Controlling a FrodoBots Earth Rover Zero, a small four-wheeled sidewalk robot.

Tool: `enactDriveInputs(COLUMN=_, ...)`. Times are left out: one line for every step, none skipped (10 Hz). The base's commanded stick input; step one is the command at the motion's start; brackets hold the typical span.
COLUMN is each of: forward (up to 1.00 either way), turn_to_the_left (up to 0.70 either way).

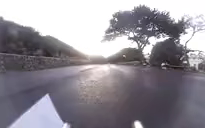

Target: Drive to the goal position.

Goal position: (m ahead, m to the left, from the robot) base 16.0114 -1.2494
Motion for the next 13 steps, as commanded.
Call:
enactDriveInputs(forward=0.5, turn_to_the_left=0.0)
enactDriveInputs(forward=0.5, turn_to_the_left=0.0)
enactDriveInputs(forward=0.5, turn_to_the_left=0.0)
enactDriveInputs(forward=0.5, turn_to_the_left=0.0)
enactDriveInputs(forward=0.5, turn_to_the_left=0.0)
enactDriveInputs(forward=0.5, turn_to_the_left=0.0)
enactDriveInputs(forward=0.5, turn_to_the_left=0.0)
enactDriveInputs(forward=0.5, turn_to_the_left=0.0)
enactDriveInputs(forward=0.5, turn_to_the_left=0.0)
enactDriveInputs(forward=0.5, turn_to_the_left=0.0)
enactDriveInputs(forward=0.5, turn_to_the_left=0.0)
enactDriveInputs(forward=0.5, turn_to_the_left=0.0)
enactDriveInputs(forward=0.5, turn_to_the_left=0.0)
